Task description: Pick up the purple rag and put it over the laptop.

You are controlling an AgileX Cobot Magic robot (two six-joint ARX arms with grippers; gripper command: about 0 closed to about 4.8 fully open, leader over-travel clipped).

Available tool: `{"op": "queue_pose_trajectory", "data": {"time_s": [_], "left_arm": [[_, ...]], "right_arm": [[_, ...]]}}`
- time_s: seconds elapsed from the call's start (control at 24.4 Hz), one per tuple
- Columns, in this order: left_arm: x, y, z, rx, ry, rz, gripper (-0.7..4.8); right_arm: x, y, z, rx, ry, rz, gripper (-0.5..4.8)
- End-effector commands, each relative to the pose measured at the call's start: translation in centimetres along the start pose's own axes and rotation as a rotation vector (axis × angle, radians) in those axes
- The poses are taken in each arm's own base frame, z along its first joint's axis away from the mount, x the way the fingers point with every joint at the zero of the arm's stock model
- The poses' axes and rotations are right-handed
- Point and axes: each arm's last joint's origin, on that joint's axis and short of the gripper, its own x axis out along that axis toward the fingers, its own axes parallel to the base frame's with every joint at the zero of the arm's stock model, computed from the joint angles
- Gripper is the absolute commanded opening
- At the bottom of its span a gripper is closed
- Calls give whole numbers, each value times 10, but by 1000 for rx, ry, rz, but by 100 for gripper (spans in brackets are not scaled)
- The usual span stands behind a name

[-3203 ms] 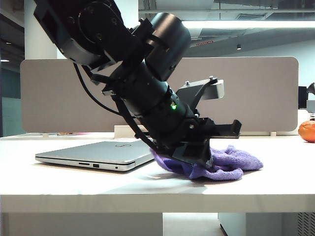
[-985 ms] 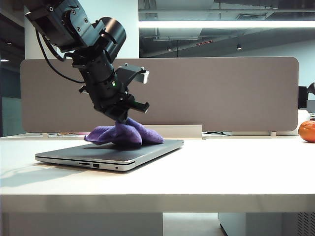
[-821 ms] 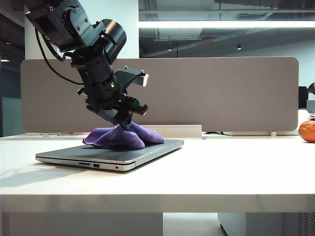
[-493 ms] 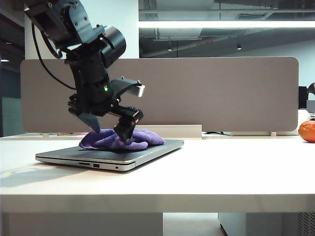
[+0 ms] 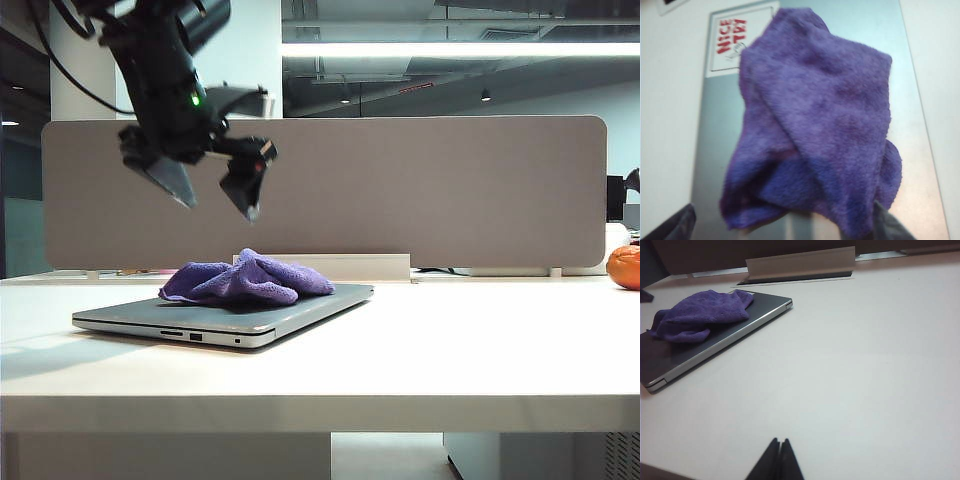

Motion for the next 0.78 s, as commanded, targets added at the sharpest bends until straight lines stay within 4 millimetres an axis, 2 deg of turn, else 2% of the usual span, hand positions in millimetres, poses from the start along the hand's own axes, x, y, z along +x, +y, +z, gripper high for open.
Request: {"op": "queue_pose_trajectory", "data": {"time_s": [0.04, 0.08, 0.12, 0.16, 0.25, 0.41, 0.49, 0.78], "left_arm": [[-19, 9, 5, -15, -17, 4, 377], [-27, 14, 5, -22, -17, 6, 289], [-31, 16, 5, -25, -19, 2, 242], [-40, 24, 5, -39, -26, -16, 134], [-52, 31, 6, -61, -41, -25, 77], [-82, 39, 4, -83, -106, -27, 10], [-95, 40, -1, -87, -145, -30, -6], [-131, 38, -37, -100, -190, -25, -6]], "right_arm": [[0, 0, 0, -4, -12, -2, 22], [0, -1, 0, -5, -14, -22, 22], [0, -1, 0, -11, -14, -29, 22], [0, -2, 1, -11, -20, -75, 22], [0, -4, 1, -11, -26, -133, 22], [0, -7, 1, -13, -37, -231, 22], [-1, -8, 1, -13, -40, -263, 22], [-1, -9, 1, -12, -44, -310, 22]]}}
